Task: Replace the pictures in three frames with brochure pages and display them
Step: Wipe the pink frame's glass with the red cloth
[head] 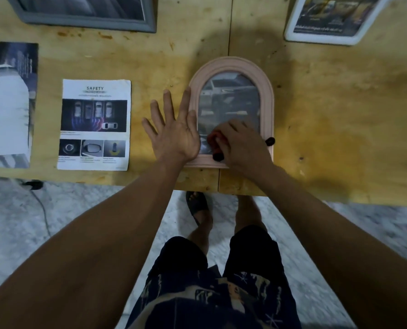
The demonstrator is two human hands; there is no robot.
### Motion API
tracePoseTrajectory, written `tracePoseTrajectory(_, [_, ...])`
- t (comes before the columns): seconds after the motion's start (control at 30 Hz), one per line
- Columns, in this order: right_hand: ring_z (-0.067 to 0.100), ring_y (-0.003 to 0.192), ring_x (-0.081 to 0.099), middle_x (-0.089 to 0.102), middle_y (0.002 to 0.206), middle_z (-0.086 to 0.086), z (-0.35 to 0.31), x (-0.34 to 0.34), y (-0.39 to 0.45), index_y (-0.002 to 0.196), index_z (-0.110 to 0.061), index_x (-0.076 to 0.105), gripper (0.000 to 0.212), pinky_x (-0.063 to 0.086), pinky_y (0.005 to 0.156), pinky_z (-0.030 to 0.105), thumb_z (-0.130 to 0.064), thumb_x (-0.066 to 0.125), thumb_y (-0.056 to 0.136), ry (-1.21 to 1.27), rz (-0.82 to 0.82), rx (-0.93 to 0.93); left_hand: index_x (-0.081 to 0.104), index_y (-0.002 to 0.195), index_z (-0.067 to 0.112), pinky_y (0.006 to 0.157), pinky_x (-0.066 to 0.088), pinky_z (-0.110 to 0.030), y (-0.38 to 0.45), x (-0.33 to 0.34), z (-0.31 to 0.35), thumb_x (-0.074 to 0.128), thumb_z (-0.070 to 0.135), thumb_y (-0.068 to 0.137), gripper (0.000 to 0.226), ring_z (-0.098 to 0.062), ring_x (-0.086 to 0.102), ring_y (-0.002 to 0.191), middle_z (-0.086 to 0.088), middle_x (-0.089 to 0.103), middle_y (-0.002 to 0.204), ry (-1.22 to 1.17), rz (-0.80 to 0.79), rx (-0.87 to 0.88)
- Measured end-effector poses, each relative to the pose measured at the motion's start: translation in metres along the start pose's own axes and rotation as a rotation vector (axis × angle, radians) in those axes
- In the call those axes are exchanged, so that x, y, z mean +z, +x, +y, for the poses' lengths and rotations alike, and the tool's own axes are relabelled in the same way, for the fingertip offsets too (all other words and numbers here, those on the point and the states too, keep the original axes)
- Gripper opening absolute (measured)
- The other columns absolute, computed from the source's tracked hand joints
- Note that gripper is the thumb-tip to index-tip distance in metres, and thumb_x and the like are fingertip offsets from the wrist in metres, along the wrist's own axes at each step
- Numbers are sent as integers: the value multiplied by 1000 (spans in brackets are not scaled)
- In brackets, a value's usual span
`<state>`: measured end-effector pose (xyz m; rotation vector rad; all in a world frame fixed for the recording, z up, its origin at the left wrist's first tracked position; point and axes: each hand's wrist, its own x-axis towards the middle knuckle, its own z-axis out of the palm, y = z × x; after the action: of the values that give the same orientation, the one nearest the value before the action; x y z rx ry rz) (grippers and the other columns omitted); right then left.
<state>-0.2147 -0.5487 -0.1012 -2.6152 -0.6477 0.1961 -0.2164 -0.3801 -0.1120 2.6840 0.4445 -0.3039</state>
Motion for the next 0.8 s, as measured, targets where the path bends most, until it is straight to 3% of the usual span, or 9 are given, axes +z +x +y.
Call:
tracePoseTrajectory(0.17, [26,78,59,62,95,5,4,-29,5,113,-18,48,20,45,67,35,-30,53,97,132,-145,100,-4,153,53,118,-4,-62,1,0,0,7,52,104,50,-31,-9,153,4,-4,168,10,-6,-14])
tracePoseTrajectory(0.27, [23,81,56,58,94,3,17,-54,32,113,-16,48,24,46,69,36,-32,54,96,155,-1,170,-4,153,53,119,-5,-62,1,2,0,7,52,105,50,-32,-7,153,3,-3,168,16,12,-15])
tracePoseTrajectory(0.33, [23,91,54,57,102,5,25,-61,58,114,-12,50,28,45,75,36,-33,52,95,123,143,154,-3,153,52,119,-5,-62,1,3,0,8,52,105,50,-32,-7,153,3,-2,168,19,20,-14])
tracePoseTrajectory(0.47, [35,121,44,49,133,15,36,-53,89,133,-14,46,42,42,96,48,-35,48,97,-110,-59,74,-4,153,52,119,-7,-61,1,4,0,7,52,104,50,-31,-9,153,3,-4,168,28,12,-19])
tracePoseTrajectory(0.57, [38,123,42,48,138,15,42,-43,79,136,-11,46,42,39,100,47,-27,47,97,-157,-53,25,-4,153,52,119,-7,-60,1,3,0,7,52,104,50,-32,-8,153,4,-3,168,21,13,-18])
tracePoseTrajectory(0.8, [38,100,51,57,122,15,36,-35,22,119,-11,56,34,43,77,40,-26,55,88,-135,-3,58,-2,154,52,119,-6,-61,0,1,1,9,51,105,50,-32,-7,153,4,-2,168,17,13,-18])
